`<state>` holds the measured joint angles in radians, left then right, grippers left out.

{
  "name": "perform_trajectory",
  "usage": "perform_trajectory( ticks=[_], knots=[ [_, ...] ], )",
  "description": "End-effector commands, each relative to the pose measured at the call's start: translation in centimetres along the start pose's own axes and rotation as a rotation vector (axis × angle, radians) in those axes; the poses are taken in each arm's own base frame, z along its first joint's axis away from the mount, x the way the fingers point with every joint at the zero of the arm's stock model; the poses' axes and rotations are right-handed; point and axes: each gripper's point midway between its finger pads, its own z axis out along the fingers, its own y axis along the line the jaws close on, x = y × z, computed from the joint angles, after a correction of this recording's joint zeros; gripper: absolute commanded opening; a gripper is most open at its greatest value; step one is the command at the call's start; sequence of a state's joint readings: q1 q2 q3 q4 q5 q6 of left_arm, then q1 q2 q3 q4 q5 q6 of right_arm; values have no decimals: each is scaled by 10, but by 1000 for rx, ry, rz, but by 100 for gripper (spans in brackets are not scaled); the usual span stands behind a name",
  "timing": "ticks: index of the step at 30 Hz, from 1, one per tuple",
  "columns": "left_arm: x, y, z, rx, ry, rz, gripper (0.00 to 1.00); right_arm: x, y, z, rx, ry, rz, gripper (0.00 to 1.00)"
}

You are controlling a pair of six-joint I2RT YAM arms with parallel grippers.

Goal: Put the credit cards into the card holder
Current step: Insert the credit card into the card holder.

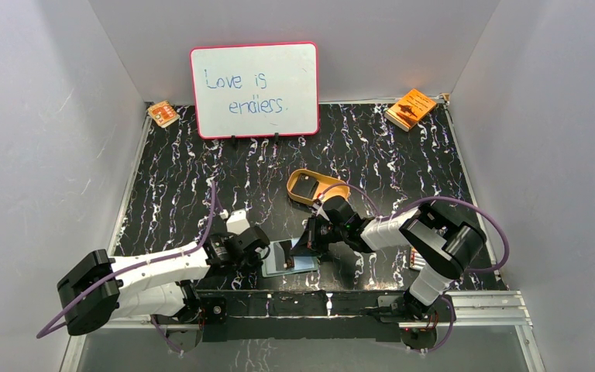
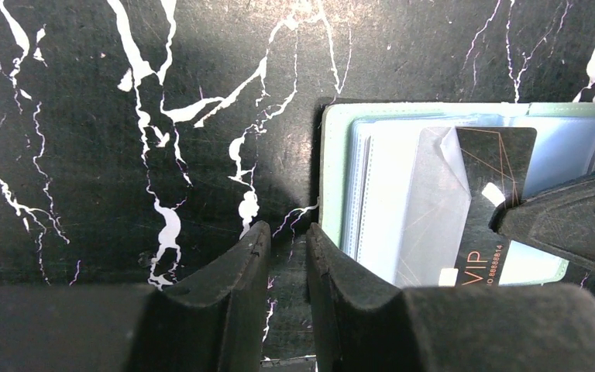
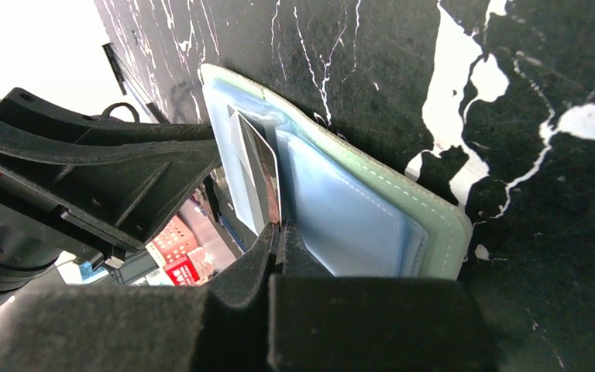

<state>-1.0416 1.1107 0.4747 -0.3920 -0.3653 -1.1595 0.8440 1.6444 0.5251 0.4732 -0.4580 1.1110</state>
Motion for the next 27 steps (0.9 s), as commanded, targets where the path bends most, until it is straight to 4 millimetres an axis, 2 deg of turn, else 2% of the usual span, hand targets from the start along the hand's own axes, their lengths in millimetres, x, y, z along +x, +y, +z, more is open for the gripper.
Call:
perform_trajectory(
  ticks=[1, 27],
  knots=[
    [33, 28, 6, -80, 130, 40, 22, -8, 1, -1, 4, -43, 1, 0],
    [29, 20, 10, -68, 117, 47, 21, 15, 19, 14, -55, 117, -92, 0]
  ],
)
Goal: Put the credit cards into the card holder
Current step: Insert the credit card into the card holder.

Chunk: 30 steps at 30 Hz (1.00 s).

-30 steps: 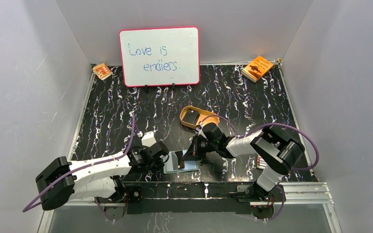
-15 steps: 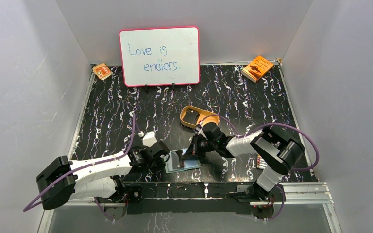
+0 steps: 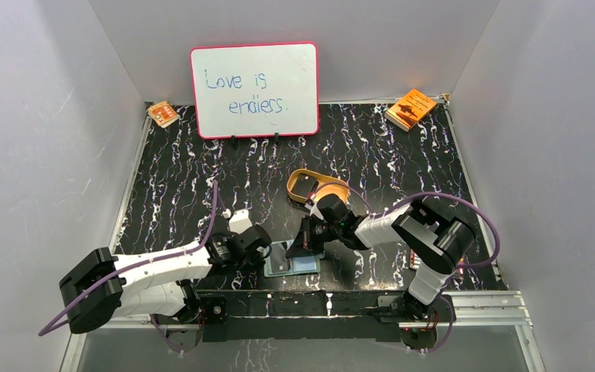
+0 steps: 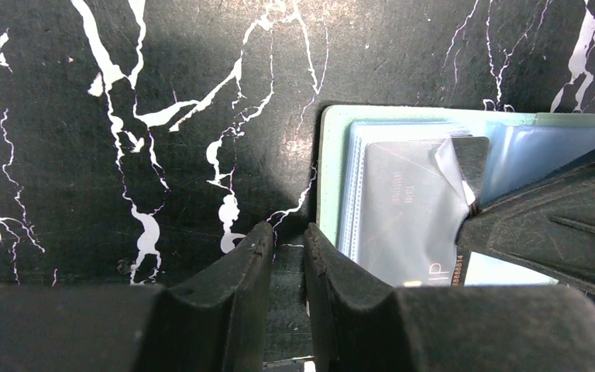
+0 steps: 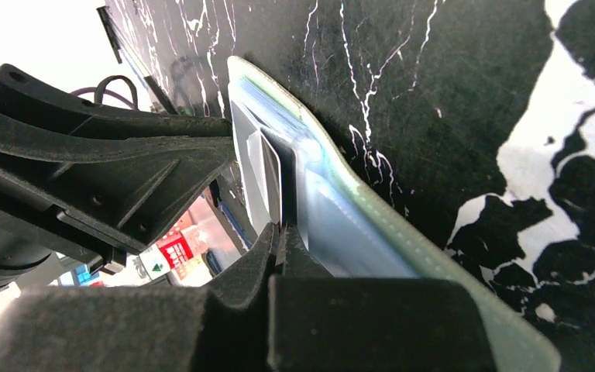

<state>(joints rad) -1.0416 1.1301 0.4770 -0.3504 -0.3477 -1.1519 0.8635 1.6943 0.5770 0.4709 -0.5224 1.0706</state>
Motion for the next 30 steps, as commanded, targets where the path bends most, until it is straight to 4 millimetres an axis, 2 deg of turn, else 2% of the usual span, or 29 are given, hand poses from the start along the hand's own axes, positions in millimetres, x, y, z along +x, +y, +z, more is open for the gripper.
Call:
perform_trajectory(
  ticks=[1, 8, 9, 15, 21, 22, 23, 25, 27, 30],
  knots=[
    [29, 28, 8, -94, 111, 48, 21, 5, 10, 7, -24, 45, -41, 0],
    [29, 29, 9, -97, 110, 52, 21, 4, 13, 5, -24, 28, -41, 0],
    [29, 30, 8, -97, 109, 51, 21, 3, 13, 4, -24, 21, -41, 3],
    [27, 33, 7, -106, 98, 51, 22, -1, 17, -7, 7, -26, -49, 31],
    [26, 35, 6, -106, 92, 47, 24, -4, 21, -20, 56, -60, -76, 54],
    [26, 36, 6, -107, 90, 46, 24, -6, 21, -22, 72, -68, -86, 60],
    [26, 36, 5, -105, 89, 44, 25, -6, 19, -23, 90, -69, -91, 73],
    [25, 37, 4, -105, 84, 40, 27, -8, 17, -26, 121, -72, -103, 84],
    [23, 37, 3, -103, 77, 36, 30, -9, 15, -28, 147, -71, -115, 89],
    [20, 36, 1, -99, 66, 33, 35, -12, 16, -31, 181, -77, -131, 90]
  ],
)
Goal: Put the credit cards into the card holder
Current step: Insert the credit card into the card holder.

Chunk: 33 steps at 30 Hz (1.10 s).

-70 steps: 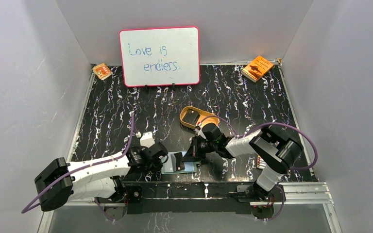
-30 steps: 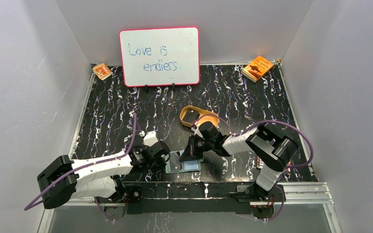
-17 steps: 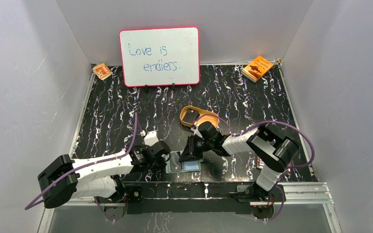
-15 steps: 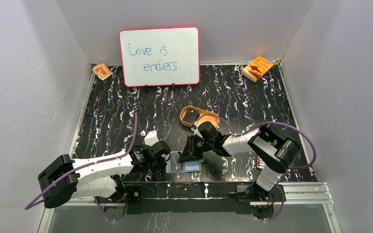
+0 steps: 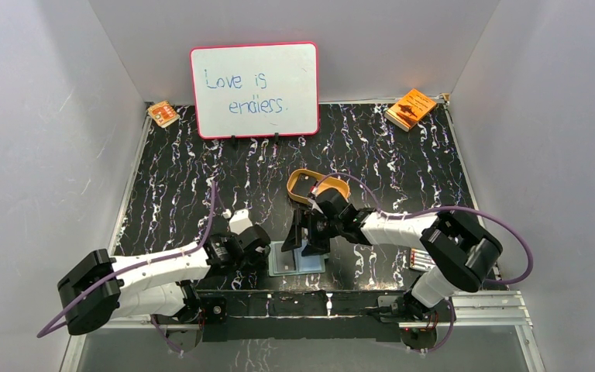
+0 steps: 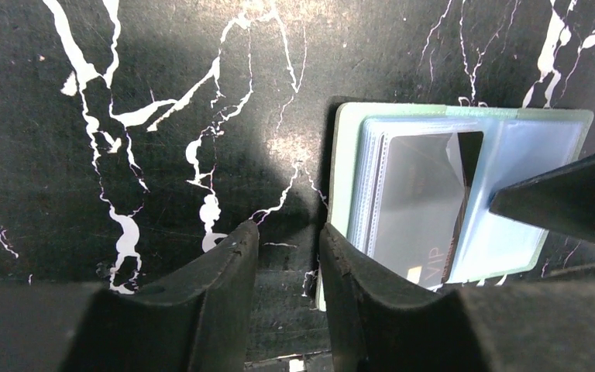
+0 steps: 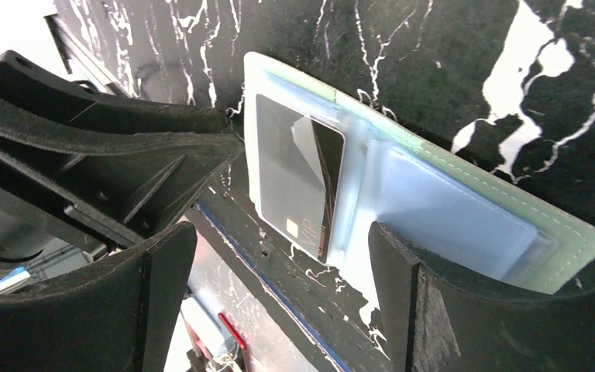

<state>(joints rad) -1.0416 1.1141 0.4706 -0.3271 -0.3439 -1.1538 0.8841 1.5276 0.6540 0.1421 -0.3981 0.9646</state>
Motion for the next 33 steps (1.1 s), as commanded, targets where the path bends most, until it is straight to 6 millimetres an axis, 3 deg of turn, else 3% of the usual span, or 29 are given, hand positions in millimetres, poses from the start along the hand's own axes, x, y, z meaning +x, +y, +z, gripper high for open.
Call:
perform_trajectory(
  ticks=[1, 13, 20, 22, 28, 33],
  knots=[
    [21, 41, 0, -126, 72, 44, 37, -10, 4, -9, 73, -30, -63, 91],
    [14, 37, -8, -121, 56, 39, 71, -24, 17, -31, 166, -69, -188, 99],
    [4, 28, -15, -83, 22, 19, 79, -25, 17, -54, 208, -113, -222, 95],
    [4, 28, -14, -80, 20, 13, 79, -21, 9, -55, 221, -108, -233, 87],
    [9, 25, -10, -62, 33, 3, 75, -11, -1, -44, 195, -69, -235, 37],
    [10, 27, -8, -77, 37, 7, 70, -10, 0, -27, 166, -35, -226, 18]
  ],
)
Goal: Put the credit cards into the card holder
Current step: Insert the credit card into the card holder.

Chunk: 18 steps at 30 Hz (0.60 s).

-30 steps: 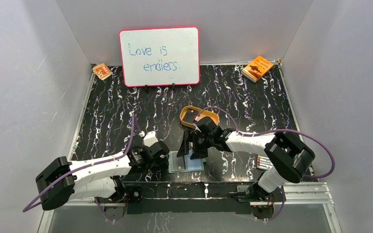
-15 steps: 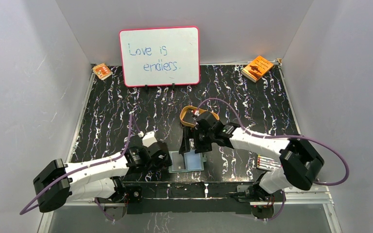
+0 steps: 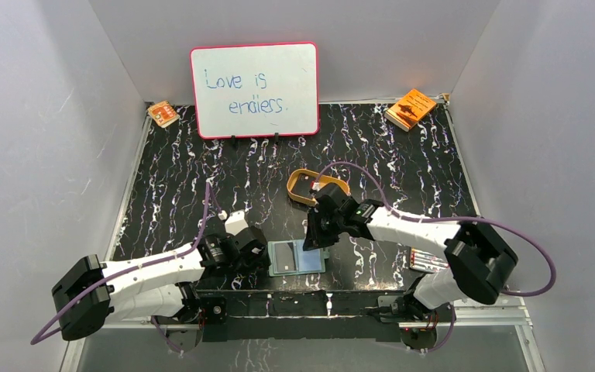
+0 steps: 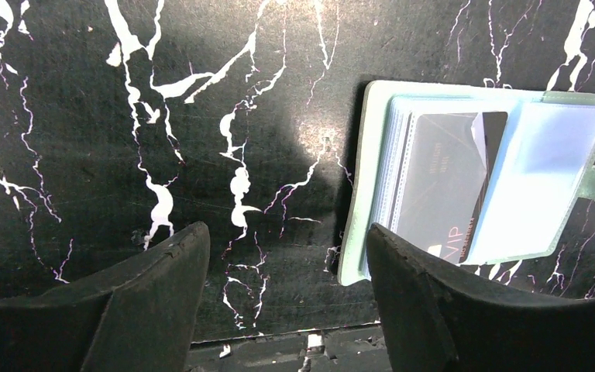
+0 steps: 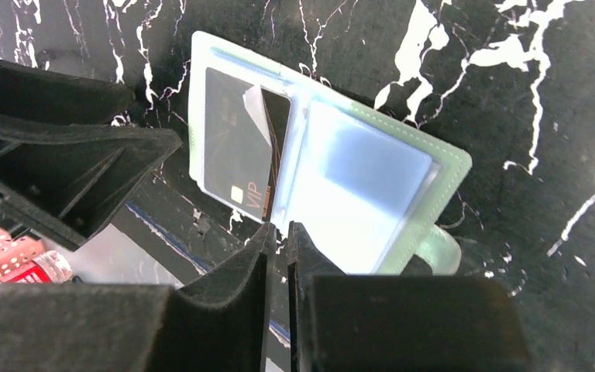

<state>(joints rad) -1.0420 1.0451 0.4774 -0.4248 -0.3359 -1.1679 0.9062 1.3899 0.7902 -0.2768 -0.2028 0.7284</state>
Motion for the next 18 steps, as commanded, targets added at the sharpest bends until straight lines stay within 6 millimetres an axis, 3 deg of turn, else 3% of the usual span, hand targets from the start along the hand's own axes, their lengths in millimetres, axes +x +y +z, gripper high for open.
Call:
perform_trajectory(
  ticks=[1, 8, 18],
  knots=[
    [8, 18, 6, -65, 20, 15, 69, -4, 16, 14, -68, 2, -31, 17],
    [12, 26, 9, -94, 25, 9, 56, 2, 16, 35, -55, 55, -32, 12],
    [22, 30, 17, -98, 58, 21, 34, 9, 13, 46, -36, 87, -29, 7]
  ],
)
